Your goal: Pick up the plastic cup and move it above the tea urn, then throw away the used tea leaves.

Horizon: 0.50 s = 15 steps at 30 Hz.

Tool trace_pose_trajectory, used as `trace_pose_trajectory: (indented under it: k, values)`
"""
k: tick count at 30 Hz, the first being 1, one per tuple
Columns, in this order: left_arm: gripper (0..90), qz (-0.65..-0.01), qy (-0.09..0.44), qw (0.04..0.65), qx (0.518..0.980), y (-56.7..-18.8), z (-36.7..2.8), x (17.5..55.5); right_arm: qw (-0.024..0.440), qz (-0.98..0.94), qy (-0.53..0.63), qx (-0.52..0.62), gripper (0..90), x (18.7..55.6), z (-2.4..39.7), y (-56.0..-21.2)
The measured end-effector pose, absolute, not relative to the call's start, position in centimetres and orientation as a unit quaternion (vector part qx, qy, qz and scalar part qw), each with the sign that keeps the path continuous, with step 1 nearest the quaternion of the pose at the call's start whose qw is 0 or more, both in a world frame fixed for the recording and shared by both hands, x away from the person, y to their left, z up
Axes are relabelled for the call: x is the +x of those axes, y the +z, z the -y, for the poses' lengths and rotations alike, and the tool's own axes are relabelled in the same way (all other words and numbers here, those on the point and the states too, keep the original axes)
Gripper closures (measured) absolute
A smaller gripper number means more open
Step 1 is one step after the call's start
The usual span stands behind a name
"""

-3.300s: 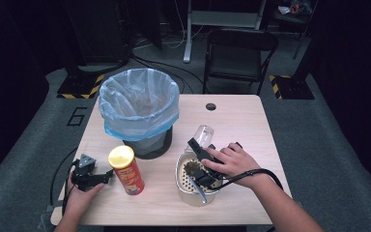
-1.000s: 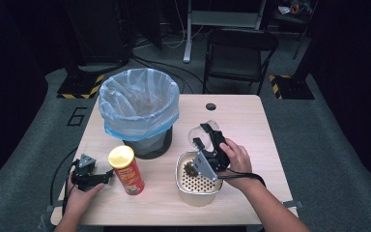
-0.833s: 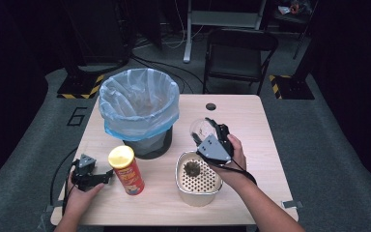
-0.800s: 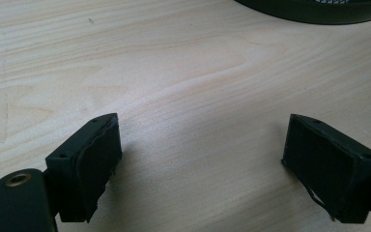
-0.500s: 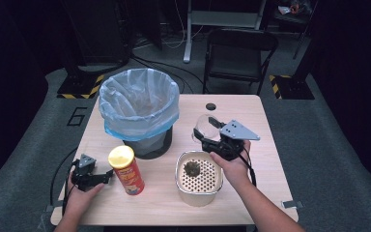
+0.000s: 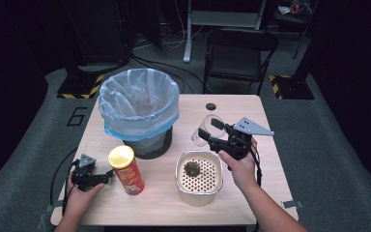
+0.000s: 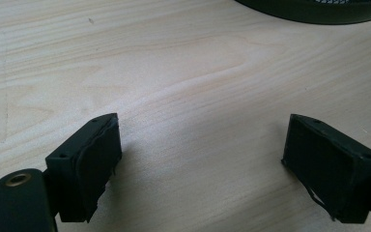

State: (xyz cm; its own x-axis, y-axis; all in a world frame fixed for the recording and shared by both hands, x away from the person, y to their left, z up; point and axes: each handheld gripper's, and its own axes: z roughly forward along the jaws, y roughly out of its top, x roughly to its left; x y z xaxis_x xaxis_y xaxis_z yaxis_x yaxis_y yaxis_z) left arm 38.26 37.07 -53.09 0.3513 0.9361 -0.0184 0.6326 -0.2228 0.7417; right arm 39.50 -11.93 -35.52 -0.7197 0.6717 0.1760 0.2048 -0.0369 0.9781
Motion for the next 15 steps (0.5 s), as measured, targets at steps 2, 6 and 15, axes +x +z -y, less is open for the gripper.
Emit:
trace_pose_trajectory:
  k: [2,6,15]
  values:
    - [13.1,-0.524,0.223,0.339,0.749,-53.1,-37.1,38.3,0.19,-0.67,0.641,0.321,33.8,39.4,12.0,-35.3]
    - [12.5,-0.519,0.224,0.336,0.754,-53.0,-37.1,38.3,0.195,-0.678,0.638,0.308,33.8,38.8,12.0,-34.0]
    - [12.6,-0.519,0.224,0.336,0.754,-53.0,-37.1,38.2,0.205,-0.692,0.631,0.286,33.7,38.5,11.1,-31.4]
